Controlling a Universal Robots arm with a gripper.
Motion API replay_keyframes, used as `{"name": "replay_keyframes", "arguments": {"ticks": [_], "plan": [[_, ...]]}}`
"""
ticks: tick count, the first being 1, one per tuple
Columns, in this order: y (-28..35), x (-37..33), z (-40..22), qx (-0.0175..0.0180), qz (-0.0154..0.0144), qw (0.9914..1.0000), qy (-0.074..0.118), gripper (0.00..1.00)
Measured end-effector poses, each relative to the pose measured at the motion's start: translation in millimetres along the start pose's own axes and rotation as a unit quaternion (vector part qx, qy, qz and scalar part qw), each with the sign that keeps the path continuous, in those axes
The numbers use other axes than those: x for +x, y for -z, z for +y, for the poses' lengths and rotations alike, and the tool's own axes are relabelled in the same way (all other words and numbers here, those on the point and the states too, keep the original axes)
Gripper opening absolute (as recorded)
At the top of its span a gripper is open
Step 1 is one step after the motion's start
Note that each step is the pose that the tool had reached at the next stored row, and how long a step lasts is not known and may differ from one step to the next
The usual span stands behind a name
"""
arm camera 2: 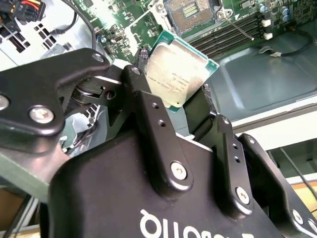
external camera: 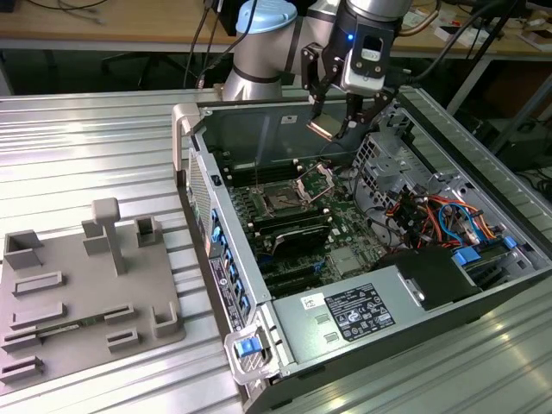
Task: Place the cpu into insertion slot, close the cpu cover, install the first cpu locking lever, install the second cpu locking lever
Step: 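Place the cpu into insertion slot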
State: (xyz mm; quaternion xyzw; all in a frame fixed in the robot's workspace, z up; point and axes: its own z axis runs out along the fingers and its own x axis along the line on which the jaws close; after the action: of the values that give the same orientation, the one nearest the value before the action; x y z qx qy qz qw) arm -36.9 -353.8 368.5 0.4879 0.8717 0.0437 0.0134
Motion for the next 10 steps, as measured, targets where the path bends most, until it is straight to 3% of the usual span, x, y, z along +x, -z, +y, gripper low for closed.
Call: {"name": "replay_keyframes", "arguments": {"ticks": [7, 10], "plan": [[-0.3, 0.5, -0.9, -0.0007, -0.0035, 0.99924, -0.039, 0.55], [-0.1, 2.4, -3.8, -0.0009, -0.0038, 0.99908, -0.043, 0.55]]}}
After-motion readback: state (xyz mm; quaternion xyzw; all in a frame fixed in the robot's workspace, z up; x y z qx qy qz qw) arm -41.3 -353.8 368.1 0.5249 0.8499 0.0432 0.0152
